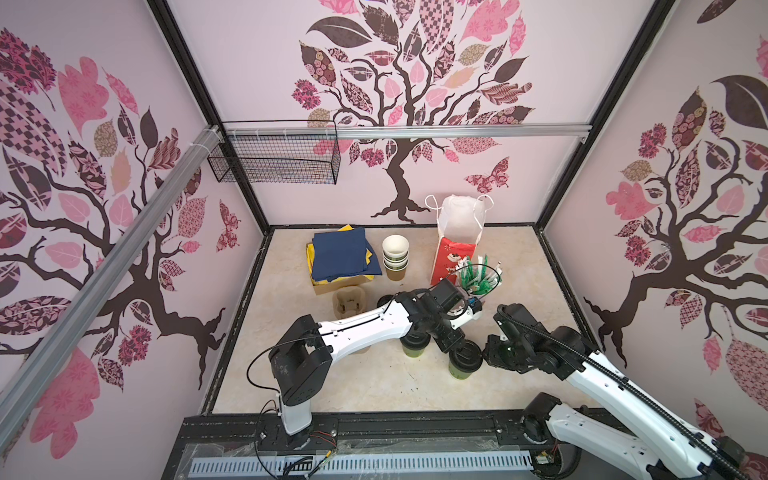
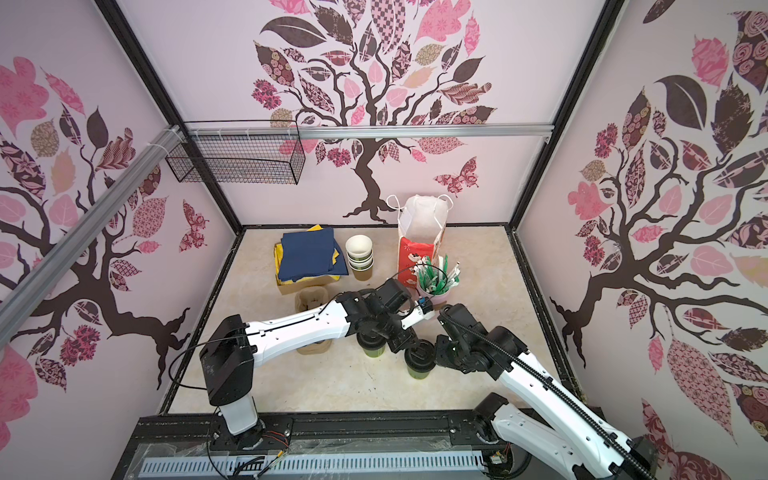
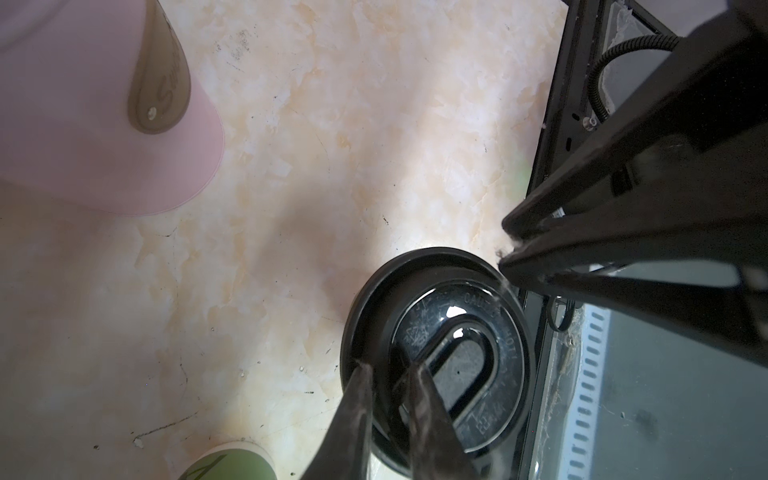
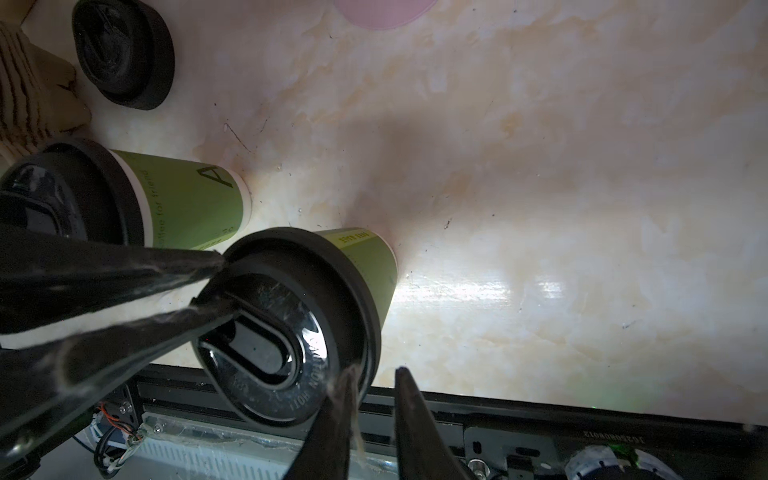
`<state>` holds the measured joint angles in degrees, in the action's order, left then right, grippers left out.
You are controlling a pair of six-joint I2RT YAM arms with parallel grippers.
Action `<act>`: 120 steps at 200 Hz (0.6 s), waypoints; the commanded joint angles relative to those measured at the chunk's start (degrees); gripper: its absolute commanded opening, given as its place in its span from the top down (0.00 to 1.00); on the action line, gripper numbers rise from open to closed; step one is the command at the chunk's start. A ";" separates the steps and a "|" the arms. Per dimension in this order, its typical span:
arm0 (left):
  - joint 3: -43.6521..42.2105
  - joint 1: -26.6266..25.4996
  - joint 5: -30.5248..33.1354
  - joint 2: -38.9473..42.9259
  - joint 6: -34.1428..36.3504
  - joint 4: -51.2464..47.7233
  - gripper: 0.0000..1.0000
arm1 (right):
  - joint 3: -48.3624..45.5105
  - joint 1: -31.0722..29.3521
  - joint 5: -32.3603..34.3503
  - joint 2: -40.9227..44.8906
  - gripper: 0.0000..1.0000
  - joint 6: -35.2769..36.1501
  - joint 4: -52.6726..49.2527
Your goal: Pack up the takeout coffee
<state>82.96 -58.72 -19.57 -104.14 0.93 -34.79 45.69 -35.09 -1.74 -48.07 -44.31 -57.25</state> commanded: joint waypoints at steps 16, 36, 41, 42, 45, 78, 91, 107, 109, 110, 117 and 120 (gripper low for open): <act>1.33 0.03 1.38 -1.61 1.00 -1.78 0.81 | 0.61 2.64 -0.28 -1.72 0.79 -3.36 -0.55; 1.19 0.01 1.48 -1.51 1.07 -1.89 0.81 | 0.28 3.82 -1.53 -2.24 0.80 -2.21 0.95; 1.23 0.02 1.47 -1.53 1.09 -1.95 0.81 | 0.15 4.04 -1.93 -2.44 0.80 -1.95 1.14; 1.23 0.02 1.47 -1.52 1.09 -1.95 0.81 | 0.12 4.01 -1.99 -2.54 0.80 -1.84 1.20; 1.13 0.01 1.53 -1.54 1.09 -1.99 0.81 | -0.02 4.14 -2.22 -2.66 0.80 -1.76 1.38; 1.05 0.01 1.49 -1.42 1.36 -2.06 0.81 | -1.23 4.62 -3.84 -3.12 0.82 -1.13 3.02; 1.07 0.01 1.47 -1.42 1.44 -2.07 0.81 | -1.80 5.05 -4.22 -3.24 0.83 -1.08 3.32; 1.06 0.03 1.47 -1.42 1.62 -2.19 0.81 | -2.39 5.55 -4.75 -3.50 0.85 -1.04 3.72; 1.02 0.01 1.47 -1.42 1.58 -2.23 0.81 | -2.44 5.53 -4.76 -3.56 0.85 -1.04 3.77; 1.04 0.05 1.47 -1.42 1.60 -2.27 0.81 | -2.44 5.55 -4.81 -3.58 0.86 -1.04 3.79; 0.99 0.01 1.47 -1.35 1.69 -2.30 0.81 | -2.66 5.65 -4.94 -3.78 0.86 -1.04 3.86; 0.98 0.01 1.47 -1.42 1.75 -2.38 0.81 | -2.75 5.66 -5.02 -3.92 0.86 -1.04 3.90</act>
<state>82.94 -58.72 -19.55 -104.14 1.58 -34.83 43.77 -30.00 -5.87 -51.37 -42.63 -52.60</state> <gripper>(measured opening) 0.194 0.146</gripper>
